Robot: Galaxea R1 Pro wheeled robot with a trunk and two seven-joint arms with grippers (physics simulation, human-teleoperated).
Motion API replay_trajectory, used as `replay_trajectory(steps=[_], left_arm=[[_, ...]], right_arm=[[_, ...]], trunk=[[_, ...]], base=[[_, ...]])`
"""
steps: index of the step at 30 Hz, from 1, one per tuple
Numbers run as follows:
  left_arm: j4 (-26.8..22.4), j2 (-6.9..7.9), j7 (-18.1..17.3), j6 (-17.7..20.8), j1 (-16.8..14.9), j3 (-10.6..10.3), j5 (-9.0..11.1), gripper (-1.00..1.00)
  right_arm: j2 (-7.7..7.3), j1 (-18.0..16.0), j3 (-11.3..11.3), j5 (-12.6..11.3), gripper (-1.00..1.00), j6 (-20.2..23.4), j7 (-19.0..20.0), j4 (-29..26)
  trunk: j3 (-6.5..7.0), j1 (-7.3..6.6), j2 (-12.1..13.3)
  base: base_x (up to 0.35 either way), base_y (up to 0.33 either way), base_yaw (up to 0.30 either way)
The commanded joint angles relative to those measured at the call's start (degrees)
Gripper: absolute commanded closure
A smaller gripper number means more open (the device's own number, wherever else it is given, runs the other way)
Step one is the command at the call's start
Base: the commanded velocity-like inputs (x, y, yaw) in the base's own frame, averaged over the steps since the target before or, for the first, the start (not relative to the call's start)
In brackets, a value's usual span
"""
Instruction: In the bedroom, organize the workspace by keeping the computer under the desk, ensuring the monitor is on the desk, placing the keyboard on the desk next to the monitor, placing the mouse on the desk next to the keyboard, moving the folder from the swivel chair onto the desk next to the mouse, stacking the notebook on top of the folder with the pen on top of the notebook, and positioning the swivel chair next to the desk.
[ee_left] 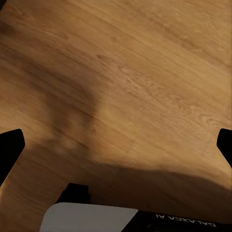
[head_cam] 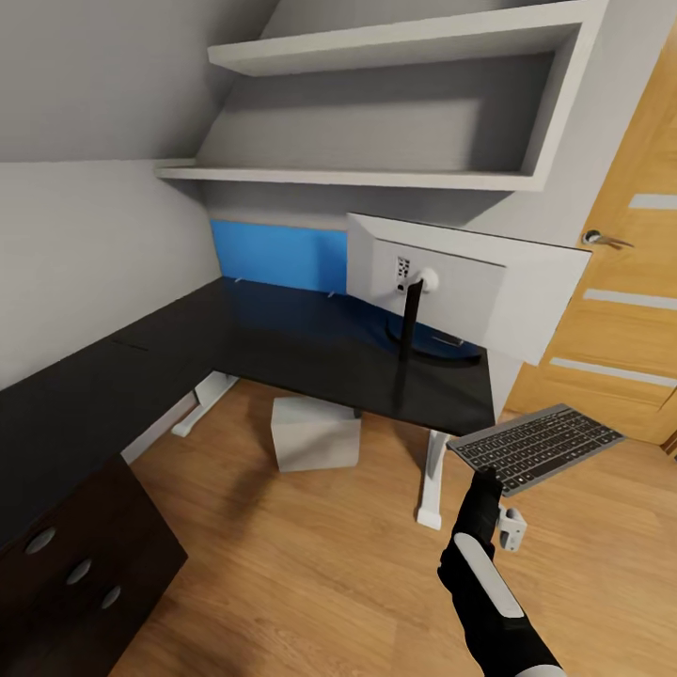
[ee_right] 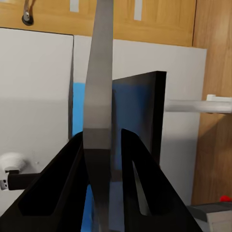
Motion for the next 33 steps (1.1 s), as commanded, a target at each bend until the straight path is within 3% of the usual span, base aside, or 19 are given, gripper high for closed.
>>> replay_trajectory(steps=[1, 8, 16, 24, 33], left_arm=[[-0.09, 0.04, 0.43, 0.09, -0.02, -0.25, 0.46, -1.00], [-0.09, 0.02, 0.43, 0.05, -0.02, -0.22, 0.46, -1.00], [-0.09, 0.02, 0.01, -0.09, -0.02, -0.32, 0.14, -1.00], [-0.09, 0.02, 0.00, -0.05, -0.02, -0.45, 0.18, -1.00], [-0.09, 0.02, -0.01, -0.05, -0.02, -0.45, 0.20, -1.00]], right_arm=[[-0.08, -0.05, 0.14, -0.60, 1.00, -0.21, 0.63, 0.00], [-0.13, 0.00, 0.10, -0.51, 1.00, -0.23, 0.61, 0.00], [-0.13, -0.03, 0.18, -0.20, 1.00, -0.33, 0.61, -0.04], [0.02, -0.03, 0.18, 3.31, 1.00, -0.34, 0.45, -0.01], [0.04, 0.01, 0.18, 3.61, 1.00, -0.26, 0.35, 0.02]], trunk=[[-0.24, 0.23, -0.45], [-1.49, 1.76, -3.26], [-1.49, 1.76, -3.26], [-1.49, 1.76, -3.26], [-1.49, 1.76, -3.26]], base=[[0.000, 0.000, 0.000], [0.000, 0.000, 0.000], [0.067, 0.010, 0.000], [0.044, 0.007, 0.000], [0.056, 0.002, 0.000]])
